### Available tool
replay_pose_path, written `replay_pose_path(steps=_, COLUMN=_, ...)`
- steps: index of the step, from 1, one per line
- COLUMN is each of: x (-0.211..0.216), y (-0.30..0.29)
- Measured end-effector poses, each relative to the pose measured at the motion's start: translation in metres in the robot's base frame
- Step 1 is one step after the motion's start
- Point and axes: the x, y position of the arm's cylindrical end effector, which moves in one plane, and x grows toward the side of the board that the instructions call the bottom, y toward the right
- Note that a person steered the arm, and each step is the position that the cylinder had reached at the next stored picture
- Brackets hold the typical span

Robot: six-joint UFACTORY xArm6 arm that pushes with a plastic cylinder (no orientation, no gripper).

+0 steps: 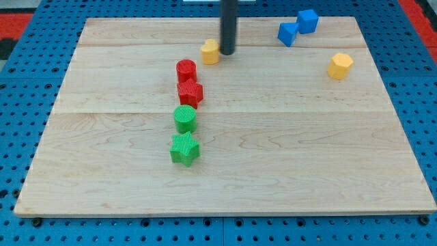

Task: Put the yellow hexagon at the bottom left of the green star

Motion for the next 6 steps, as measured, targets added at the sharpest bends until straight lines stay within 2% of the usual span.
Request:
replay_pose_path(steps=1, x=0.0, y=-0.033)
replay_pose_path(steps=2, x=0.002, y=-0.008)
replay_pose_path(steps=4, x=-0.002, y=0.23)
replay_pose_path(steps=5, x=0.021, y=0.28)
replay_pose_path(steps=6, x=0.067, y=0.168)
